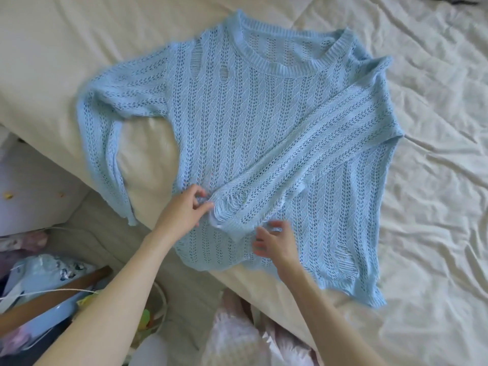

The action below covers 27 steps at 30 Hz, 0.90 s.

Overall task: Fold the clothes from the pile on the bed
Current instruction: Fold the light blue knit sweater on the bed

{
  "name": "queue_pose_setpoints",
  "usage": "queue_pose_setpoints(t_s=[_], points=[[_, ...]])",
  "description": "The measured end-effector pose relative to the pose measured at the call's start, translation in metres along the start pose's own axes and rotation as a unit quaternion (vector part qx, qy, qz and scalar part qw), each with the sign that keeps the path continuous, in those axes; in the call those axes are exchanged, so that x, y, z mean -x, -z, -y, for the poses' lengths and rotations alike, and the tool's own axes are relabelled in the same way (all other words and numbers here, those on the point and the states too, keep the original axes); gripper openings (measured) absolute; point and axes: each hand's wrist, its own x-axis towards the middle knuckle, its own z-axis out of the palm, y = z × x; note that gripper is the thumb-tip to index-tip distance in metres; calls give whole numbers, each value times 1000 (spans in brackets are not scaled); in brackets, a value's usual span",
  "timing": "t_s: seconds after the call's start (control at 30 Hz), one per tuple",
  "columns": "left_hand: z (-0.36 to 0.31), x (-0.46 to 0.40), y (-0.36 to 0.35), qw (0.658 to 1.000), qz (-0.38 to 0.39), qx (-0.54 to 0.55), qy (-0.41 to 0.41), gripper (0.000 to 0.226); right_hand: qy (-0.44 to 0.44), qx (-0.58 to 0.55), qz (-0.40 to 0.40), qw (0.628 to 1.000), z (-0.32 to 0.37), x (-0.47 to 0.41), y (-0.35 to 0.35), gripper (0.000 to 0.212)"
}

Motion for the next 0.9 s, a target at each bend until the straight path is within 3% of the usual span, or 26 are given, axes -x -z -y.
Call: queue_pose_setpoints(t_s=[0.07,0.17,0.23,0.3,0.4,0.47,0.6,0.67,0.73,0.77,0.83,0.9], points=[[19,8,7,998,-56,-1,29,15,77,176,-98,976,-4,-2,2,31],[43,8,33,972,-226,16,55,13,275,359,-173,875,3,0,-5,34],[57,-3,56,945,-313,43,80,23,355,434,-135,817,18,-1,-20,37],[72,-18,78,925,-349,75,128,35,386,511,-86,763,34,-6,-41,46],[98,-39,97,909,-338,134,202,48,386,603,-35,697,48,-20,-67,56],[110,-47,104,901,-310,204,224,59,369,629,-10,684,50,-31,-76,60],[120,-48,117,901,-271,258,220,43,334,643,27,689,50,-48,-80,64],[110,-39,126,906,-318,196,197,20,331,646,44,687,52,-51,-80,64],[87,-23,135,906,-381,97,154,17,333,617,70,710,59,-49,-78,60],[69,-14,135,904,-403,62,127,19,327,581,87,740,62,-47,-76,55],[21,5,130,906,-421,13,46,21,285,442,111,843,76,-39,-69,44],[-33,20,111,928,-362,-18,-81,24,189,208,134,950,89,-22,-53,39]])
